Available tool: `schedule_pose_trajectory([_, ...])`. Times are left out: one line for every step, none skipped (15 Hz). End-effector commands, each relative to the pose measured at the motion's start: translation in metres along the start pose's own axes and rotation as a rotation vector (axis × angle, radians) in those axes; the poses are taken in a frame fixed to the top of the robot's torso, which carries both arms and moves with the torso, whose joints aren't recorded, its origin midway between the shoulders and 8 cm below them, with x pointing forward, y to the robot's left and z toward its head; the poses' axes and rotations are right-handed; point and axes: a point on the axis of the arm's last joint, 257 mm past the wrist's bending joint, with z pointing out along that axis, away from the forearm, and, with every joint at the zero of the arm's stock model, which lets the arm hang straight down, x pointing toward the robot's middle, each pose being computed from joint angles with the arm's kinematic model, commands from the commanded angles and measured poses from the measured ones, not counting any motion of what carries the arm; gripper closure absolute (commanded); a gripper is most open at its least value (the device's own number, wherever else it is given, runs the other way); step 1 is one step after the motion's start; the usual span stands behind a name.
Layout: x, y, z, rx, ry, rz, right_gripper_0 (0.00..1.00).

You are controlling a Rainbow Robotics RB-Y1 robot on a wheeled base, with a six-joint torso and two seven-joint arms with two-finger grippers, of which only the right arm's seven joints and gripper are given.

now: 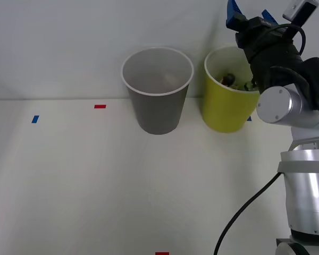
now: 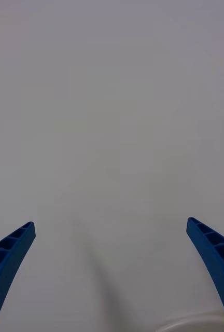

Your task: Put cans in the gray bin, plastic bottles in the light green bin

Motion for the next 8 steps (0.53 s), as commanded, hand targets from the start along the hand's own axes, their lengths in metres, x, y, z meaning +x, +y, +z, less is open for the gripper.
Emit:
schedule_pose_trajectory([-0.0011, 0.0002, 0.0000, -0.006, 0.000, 0.007, 0.00])
schedule_pose_trajectory([-0.0011, 0.0005, 0.0000, -0.007, 0.000, 0.013, 0.00])
schedule_pose_trajectory([-0.0021, -0.0009, -0.0001, -0.006, -0.001, 0.007, 0.00])
schedule_pose_trajectory([-0.0028, -0.0020, -0.0001, -0.004, -0.002, 0.006, 0.00])
schedule_pose_trajectory([-0.0036, -0.0031, -0.0002, -0.003, -0.003, 0.003, 0.00])
schedule_pose_trajectory([-0.0039, -0.0034, -0.0001, -0.003, -0.003, -0.002, 0.00])
schedule_pose_trajectory([-0.0039, -0.0034, -0.0001, -0.003, -0.003, -0.007, 0.00])
schedule_pose_trajectory([-0.0043, -0.0042, -0.0002, -0.002, -0.004, -0.006, 0.00])
